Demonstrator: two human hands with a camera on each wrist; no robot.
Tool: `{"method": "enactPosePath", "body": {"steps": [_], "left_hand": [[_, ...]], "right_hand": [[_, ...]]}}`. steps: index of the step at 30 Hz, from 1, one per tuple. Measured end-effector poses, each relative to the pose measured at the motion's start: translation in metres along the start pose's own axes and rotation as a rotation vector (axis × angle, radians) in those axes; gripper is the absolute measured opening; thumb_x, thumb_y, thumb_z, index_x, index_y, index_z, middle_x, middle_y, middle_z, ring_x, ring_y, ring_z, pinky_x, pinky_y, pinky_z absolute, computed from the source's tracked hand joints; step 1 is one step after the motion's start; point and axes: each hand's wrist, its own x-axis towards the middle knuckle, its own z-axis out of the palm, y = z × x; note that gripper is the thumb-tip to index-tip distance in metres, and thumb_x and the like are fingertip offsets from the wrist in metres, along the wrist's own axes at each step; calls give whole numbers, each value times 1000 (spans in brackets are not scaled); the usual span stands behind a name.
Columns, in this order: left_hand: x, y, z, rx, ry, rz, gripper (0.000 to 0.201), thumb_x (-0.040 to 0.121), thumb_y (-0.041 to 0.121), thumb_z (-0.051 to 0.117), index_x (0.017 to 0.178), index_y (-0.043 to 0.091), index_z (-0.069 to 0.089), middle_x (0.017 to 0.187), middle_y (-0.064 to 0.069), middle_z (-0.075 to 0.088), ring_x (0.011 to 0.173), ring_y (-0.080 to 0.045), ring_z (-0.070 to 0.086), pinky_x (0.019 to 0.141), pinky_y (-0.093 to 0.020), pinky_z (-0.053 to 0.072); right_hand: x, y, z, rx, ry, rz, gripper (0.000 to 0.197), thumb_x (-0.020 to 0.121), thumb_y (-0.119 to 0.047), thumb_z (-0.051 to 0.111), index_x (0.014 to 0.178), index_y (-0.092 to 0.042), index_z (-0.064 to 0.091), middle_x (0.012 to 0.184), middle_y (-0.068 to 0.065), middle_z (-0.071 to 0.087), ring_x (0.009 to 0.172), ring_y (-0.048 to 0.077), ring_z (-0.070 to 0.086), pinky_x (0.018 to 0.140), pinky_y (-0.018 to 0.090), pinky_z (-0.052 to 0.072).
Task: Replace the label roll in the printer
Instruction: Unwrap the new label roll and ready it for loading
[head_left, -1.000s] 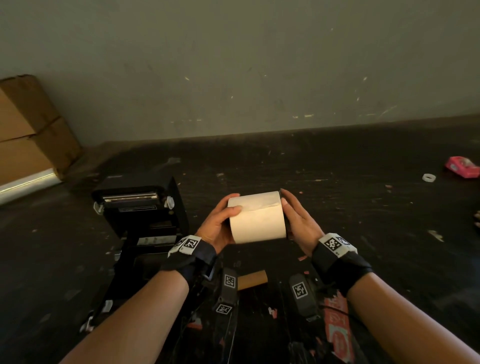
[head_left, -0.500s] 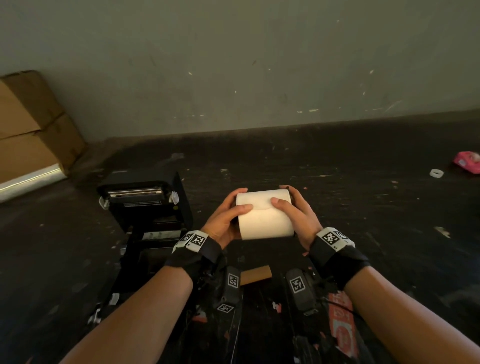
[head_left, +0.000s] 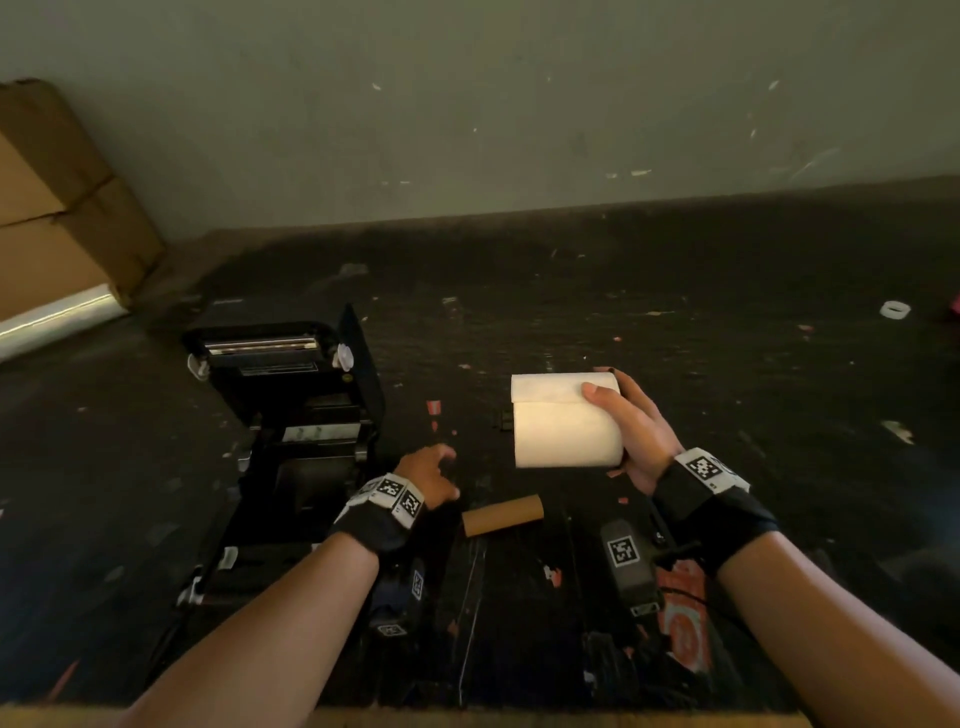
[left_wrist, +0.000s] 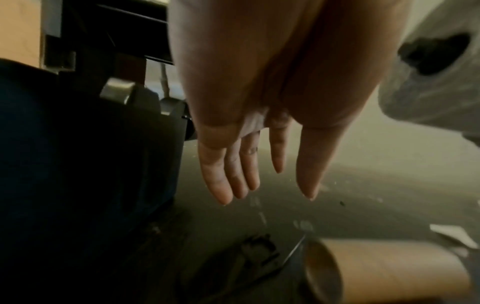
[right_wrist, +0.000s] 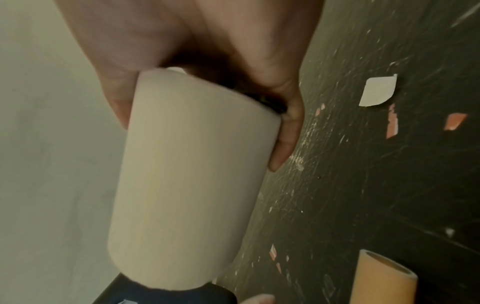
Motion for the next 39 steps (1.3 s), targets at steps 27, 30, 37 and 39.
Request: {"method": "enactPosePath", "body": {"steps": [27,30,37,39], "left_hand": [[-1,22,-38,-880,124,98,39,83,10,66,121,6,60,117,-13,65,103,-18,60,86,-30,52],[-15,39,-51,-1191,20,143,37,88,9,60,124,8,56,102,-12,62,87,-18,59,62,-27,56],[-32,56,-52,-1266,-10,221,36,94,14,51,128,6,53,91,-5,58,76,-16,54,50,-23,50],[-32,58,-50,-1217,22,215,36,94,19,51,129,10,54,98,-4,61,85,-18,57,60,-29,48]], "right_hand": [[0,-2,1,-67,-6,-18,63,83,-29,62,139,-32,32,128,10,49,97,27,60,47,26,52],[2,-7,4,-41,-15,-15,63,83,-30,61,139,-34,31,128,10,49,97,27,60,54,31,53],[3,-20,14,59,-21,-52,51,82,-30,62,128,-35,41,122,8,54,102,29,60,62,39,55],[2,-22,15,87,-21,-60,51,83,-30,61,130,-33,41,120,8,55,102,29,61,62,39,55]]}}
